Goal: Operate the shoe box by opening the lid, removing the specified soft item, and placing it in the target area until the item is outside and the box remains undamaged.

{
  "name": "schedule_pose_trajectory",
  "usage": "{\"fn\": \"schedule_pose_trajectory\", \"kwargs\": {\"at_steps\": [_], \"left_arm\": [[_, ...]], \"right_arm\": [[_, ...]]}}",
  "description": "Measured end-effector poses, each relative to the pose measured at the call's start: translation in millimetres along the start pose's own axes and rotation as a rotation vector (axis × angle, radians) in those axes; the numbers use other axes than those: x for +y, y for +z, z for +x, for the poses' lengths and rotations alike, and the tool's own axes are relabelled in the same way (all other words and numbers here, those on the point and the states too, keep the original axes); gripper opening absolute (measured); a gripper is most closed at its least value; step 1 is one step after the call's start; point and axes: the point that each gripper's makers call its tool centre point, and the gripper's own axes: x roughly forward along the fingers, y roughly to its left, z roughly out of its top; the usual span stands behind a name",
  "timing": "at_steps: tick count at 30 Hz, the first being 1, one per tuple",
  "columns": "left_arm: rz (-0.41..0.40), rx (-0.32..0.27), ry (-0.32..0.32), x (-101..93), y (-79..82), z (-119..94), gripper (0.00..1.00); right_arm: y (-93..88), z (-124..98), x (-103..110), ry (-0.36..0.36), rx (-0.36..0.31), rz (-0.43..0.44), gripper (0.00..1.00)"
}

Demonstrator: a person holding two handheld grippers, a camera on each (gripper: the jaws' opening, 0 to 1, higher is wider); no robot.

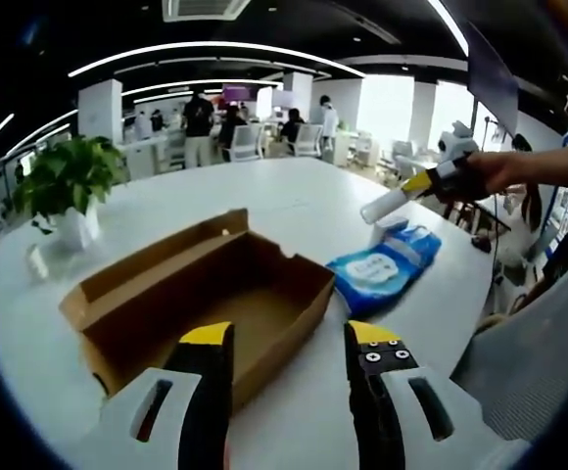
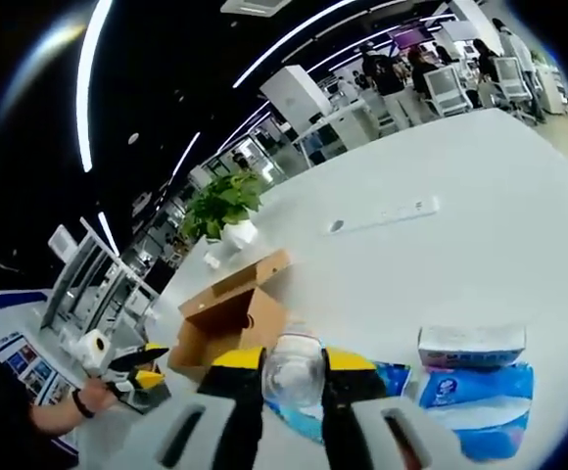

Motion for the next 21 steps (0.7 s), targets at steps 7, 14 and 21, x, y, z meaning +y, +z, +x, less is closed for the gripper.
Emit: {"fn": "schedule_pose_trajectory", "kwargs": {"at_steps": [7, 14, 21], "left_arm": [[0.000, -0.001, 0.000, 1.6, -0.5, 0.4, 0.46], [0.000, -0.002, -0.002, 1.3, -0.2, 0.2, 0.45], [0.011, 0.000, 0.001, 1.9, -0.2, 0.2, 0.46]], "right_arm": [[-1.4, 2.5, -0.6, -0.016, 0.044, -0.061, 0.18], [0.7, 10.7, -8.2, -0.023, 0.096, -0.140, 0.18], [0.7, 18.9, -14.5, -0.024, 0.132, -0.180, 0.18]]}}
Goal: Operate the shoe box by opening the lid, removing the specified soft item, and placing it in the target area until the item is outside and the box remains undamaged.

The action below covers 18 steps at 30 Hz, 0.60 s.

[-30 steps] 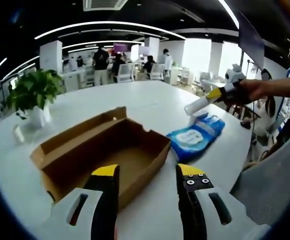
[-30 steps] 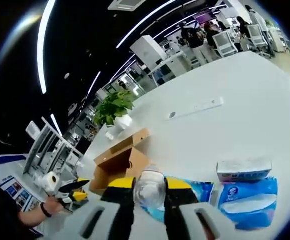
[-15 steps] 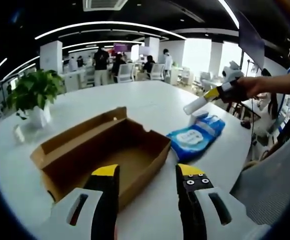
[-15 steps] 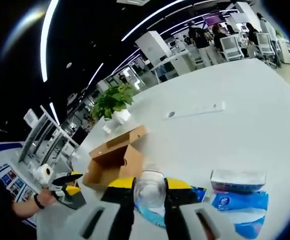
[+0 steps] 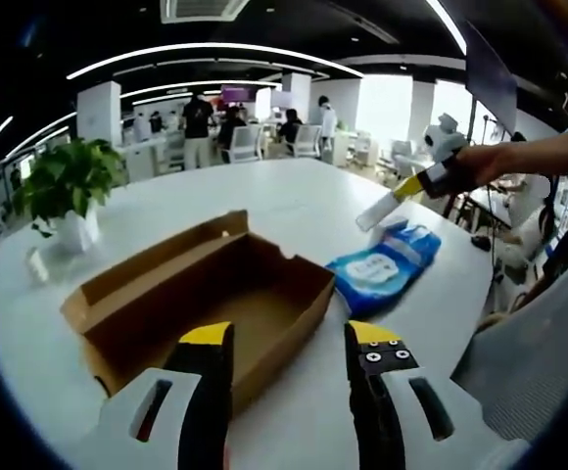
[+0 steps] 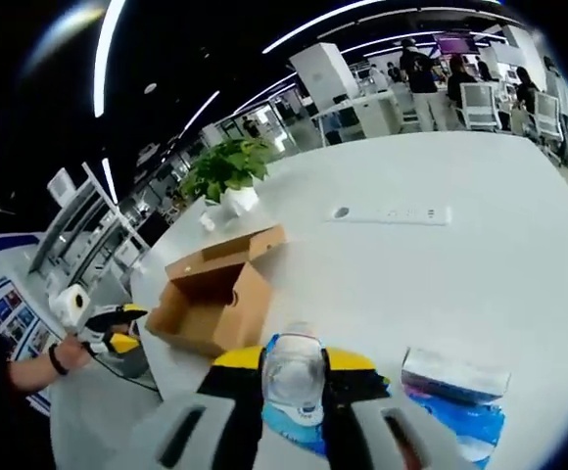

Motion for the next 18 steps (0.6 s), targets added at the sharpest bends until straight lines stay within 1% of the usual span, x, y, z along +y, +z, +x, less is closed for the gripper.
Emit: {"fn": "schedule_pose_trajectory", "kwargs": {"at_steps": [3, 15, 18], "left_arm": [[-0.001, 0.000, 0.001, 1.7, -0.4, -0.1, 0.46], [-0.002, 0.001, 0.012, 0.9, 1.3, -2.1, 0.46], [-0.002, 0.002, 0.015, 0.1, 1.8, -2.9, 0.46]], "right_arm": [[1.7, 3.4, 0.1, 0.003, 0.010, -0.016, 0.18], [5.6, 15.1, 0.0, 0.000, 0.089, -0.153, 0.18], [7.3, 16.4, -0.8, 0.002, 0.097, -0.167, 0.18]]}}
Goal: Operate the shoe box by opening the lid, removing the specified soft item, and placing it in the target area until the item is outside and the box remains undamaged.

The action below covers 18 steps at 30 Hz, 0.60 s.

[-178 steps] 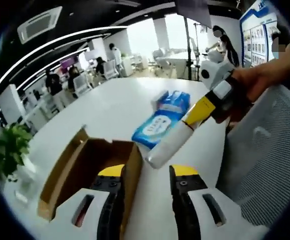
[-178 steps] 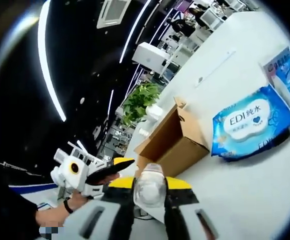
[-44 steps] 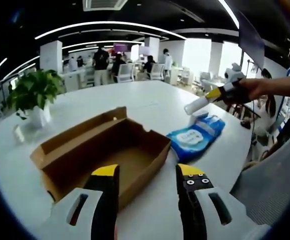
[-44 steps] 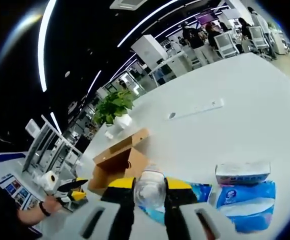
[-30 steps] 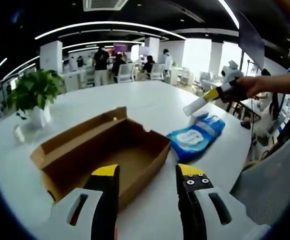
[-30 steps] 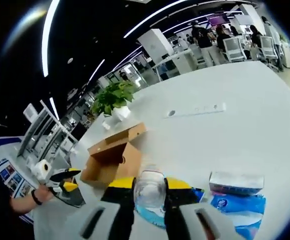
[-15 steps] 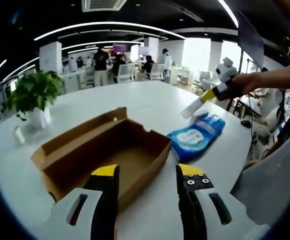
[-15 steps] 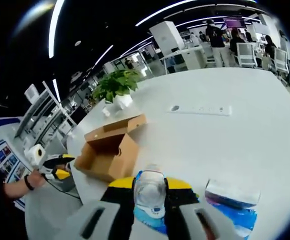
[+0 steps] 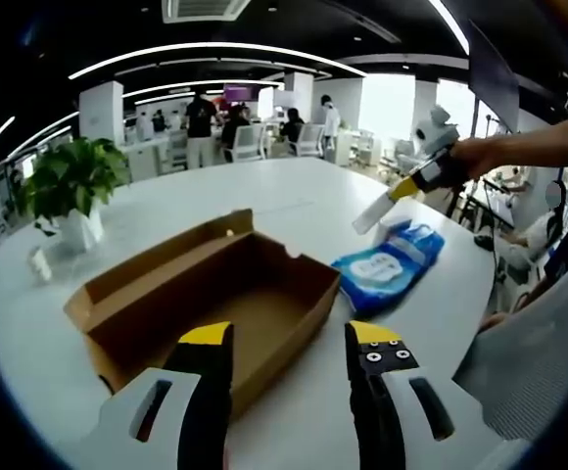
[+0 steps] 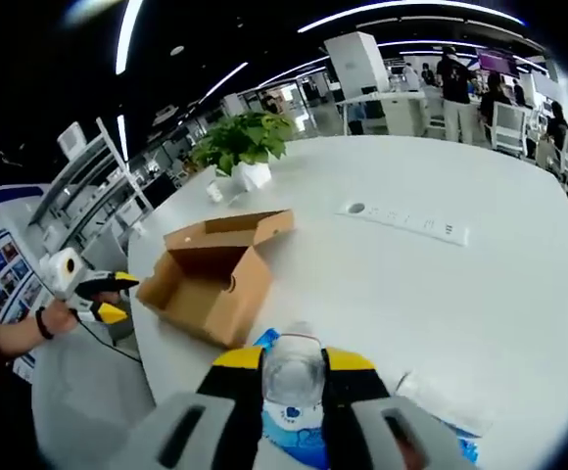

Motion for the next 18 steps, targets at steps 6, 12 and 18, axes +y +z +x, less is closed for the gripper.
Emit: {"fn": "schedule_pose_trajectory", "kwargs": {"at_steps": [6, 12, 18], "left_arm": [[0.001, -0.003, 0.002, -1.4, 1.8, -0.6, 0.46], [0.005, 0.000, -0.001, -3.6, 2.1, -0.2, 0.46], [0.003, 0.003, -0.001, -2.8, 1.1, 1.2, 0.46]], "right_arm": [[-0.9, 1.2, -2.3, -0.007, 0.034, -0.075, 0.18], [-4.8, 1.5, -5.4, -0.010, 0.062, -0.124, 0.18], [-5.2, 0.5, -11.7, -0.021, 0.091, -0.182, 0.18]]}}
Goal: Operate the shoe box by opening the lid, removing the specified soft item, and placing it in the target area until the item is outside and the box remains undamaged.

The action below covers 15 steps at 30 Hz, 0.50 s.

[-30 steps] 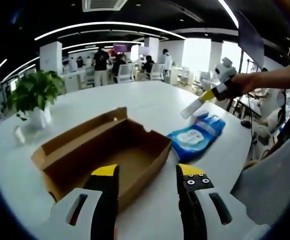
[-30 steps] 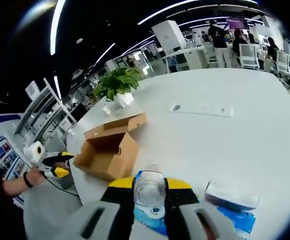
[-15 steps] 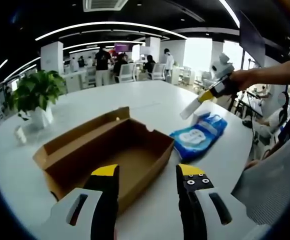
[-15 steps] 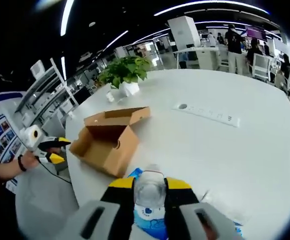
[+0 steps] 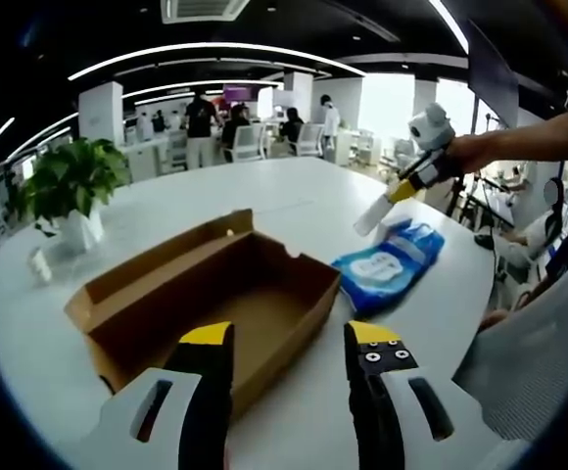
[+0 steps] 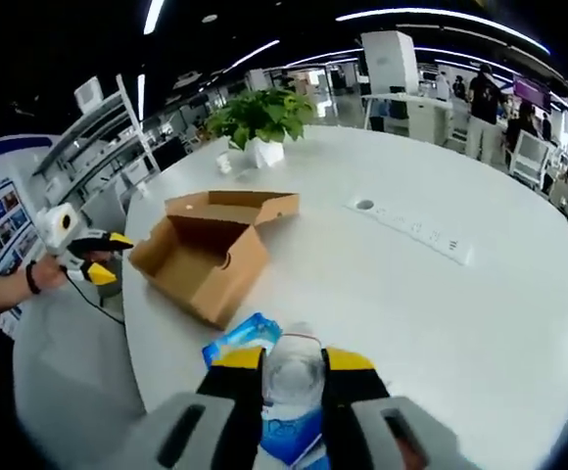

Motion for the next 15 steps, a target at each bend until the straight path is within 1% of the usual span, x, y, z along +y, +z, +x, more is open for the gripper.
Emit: {"fn": "schedule_pose_trajectory", "kwargs": {"at_steps": [3, 6, 10, 11, 15], "left_arm": [[0.000, 0.001, -0.002, -0.6, -0.4, 0.5, 0.46], [0.001, 0.003, -0.003, -0.9, -0.9, 0.8, 0.45], [0.000, 0.003, -0.001, -0.5, -1.0, 0.5, 0.45], [0.000, 0.003, 0.000, 0.1, -1.1, 0.5, 0.45], [-0.002, 0.001, 0.004, 3.1, -1.8, 0.7, 0.45]], "right_arm": [[0.7, -0.5, -3.2, -0.006, 0.015, -0.037, 0.18], [-1.1, -0.4, -7.3, -0.017, 0.055, -0.100, 0.18], [-1.8, 0.4, -9.9, -0.023, 0.088, -0.161, 0.18], [-2.3, 1.4, -11.7, -0.026, 0.101, -0.187, 0.18], [-6.9, 4.3, -15.9, -0.031, 0.146, -0.245, 0.18]]}}
